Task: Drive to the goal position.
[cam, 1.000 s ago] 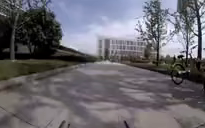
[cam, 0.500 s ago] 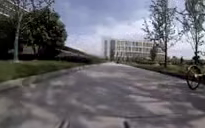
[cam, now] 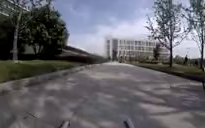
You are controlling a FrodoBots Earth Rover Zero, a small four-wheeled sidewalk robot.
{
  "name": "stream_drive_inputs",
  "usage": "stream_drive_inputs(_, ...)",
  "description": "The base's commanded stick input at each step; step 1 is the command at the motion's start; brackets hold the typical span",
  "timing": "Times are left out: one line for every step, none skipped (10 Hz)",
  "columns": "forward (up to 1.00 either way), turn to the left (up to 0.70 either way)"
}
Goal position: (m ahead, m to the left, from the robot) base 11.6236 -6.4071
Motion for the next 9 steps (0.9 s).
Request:
stream_drive_inputs(0.70, 0.00)
stream_drive_inputs(0.70, 0.00)
stream_drive_inputs(0.70, 0.00)
stream_drive_inputs(0.70, 0.00)
stream_drive_inputs(0.70, 0.00)
stream_drive_inputs(0.70, 0.00)
stream_drive_inputs(0.70, 0.00)
stream_drive_inputs(0.70, 0.00)
stream_drive_inputs(0.70, 0.00)
